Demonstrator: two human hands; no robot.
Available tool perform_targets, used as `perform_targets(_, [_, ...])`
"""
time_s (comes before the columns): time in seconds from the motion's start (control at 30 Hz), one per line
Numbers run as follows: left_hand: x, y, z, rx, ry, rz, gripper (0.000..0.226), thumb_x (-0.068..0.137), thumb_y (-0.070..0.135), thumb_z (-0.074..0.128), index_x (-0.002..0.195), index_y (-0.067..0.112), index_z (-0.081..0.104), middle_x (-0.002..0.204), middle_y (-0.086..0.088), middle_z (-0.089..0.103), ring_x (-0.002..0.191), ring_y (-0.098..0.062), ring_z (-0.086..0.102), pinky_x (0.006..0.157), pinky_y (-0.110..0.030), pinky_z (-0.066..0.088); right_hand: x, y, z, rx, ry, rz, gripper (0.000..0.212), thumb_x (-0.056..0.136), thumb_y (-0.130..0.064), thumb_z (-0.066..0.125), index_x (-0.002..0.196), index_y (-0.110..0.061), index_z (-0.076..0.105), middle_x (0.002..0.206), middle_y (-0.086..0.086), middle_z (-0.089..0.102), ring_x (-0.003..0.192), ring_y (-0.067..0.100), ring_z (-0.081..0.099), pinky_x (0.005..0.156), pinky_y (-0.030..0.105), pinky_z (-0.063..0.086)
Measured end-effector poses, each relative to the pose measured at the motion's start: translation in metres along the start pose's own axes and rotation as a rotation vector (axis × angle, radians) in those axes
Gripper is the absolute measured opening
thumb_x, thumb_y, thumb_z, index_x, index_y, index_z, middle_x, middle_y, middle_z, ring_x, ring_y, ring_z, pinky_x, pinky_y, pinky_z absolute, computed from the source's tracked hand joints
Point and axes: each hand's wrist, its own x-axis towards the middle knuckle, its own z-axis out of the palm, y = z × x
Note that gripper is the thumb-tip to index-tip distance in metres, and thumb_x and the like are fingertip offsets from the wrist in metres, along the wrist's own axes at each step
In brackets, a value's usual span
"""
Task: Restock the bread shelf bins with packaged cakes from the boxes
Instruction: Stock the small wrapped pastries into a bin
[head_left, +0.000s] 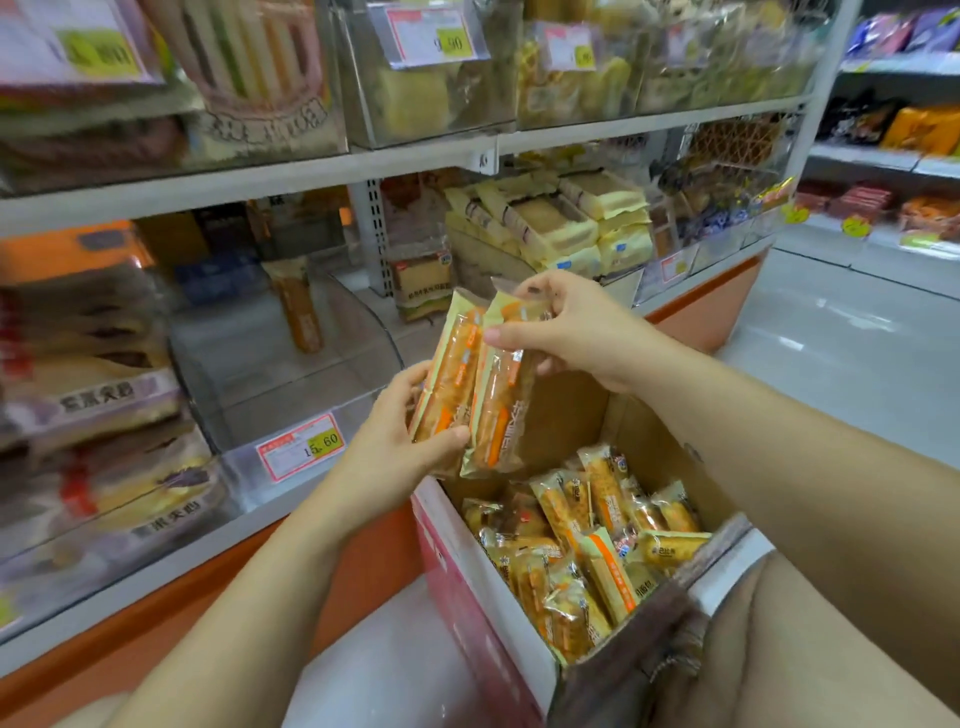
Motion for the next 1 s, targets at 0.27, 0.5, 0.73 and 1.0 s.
perform_targets(0.27, [-0.009,0.016,-0.027,0.05,0.139,-0.026,0.049,0.09,0.045,0.056,0.132,0.03,0.036,0.121,0.011,0.057,0.108,-0.003,0.059,0.088,-0.027,0.053,0.013,-0.028,0.028,0.301,-0.124,0.008,0.062,0.076,-0.023,0.079,0.126,-0.013,0.044,0.114,0.01,0.063,0.093,0.02,0.069,0.07,0.03,0.056])
perform_targets(0.5, [0.008,0.024,-0.071,0.178,0.37,-0.048,0.055,0.087,0.023,0.068,0.134,0.023,0.04,0.114,0.012,0.06,0.101,0.0,0.058,0.084,-0.018,0.049,0.041,-0.06,0.07,0.17,-0.076,-0.227,0.056,0.076,-0.031,0.079,0.121,-0.015,0.049,0.114,0.004,0.063,0.095,0.016,0.067,0.061,0.022,0.054])
perform_targets(0.73, [0.034,0.006,-0.095,0.181,0.409,-0.144,0.059,0.091,0.025,0.062,0.142,0.022,0.033,0.131,0.008,0.053,0.111,-0.003,0.051,0.089,-0.019,0.039,0.081,-0.06,0.099,0.071,-0.03,-0.315,0.048,0.078,-0.035,0.076,0.115,-0.021,0.048,0.109,-0.001,0.062,0.097,0.013,0.063,0.073,0.028,0.057])
perform_targets(1.0, [0.08,-0.033,-0.11,0.124,0.54,-0.343,0.051,0.095,0.016,0.055,0.141,0.022,0.034,0.134,-0.003,0.054,0.122,-0.021,0.053,0.102,-0.039,0.041,0.132,-0.037,0.121,-0.078,-0.012,-0.348,0.046,0.077,-0.032,0.077,0.112,-0.026,0.047,0.092,-0.02,0.051,0.081,-0.007,0.051,0.058,0.004,0.039])
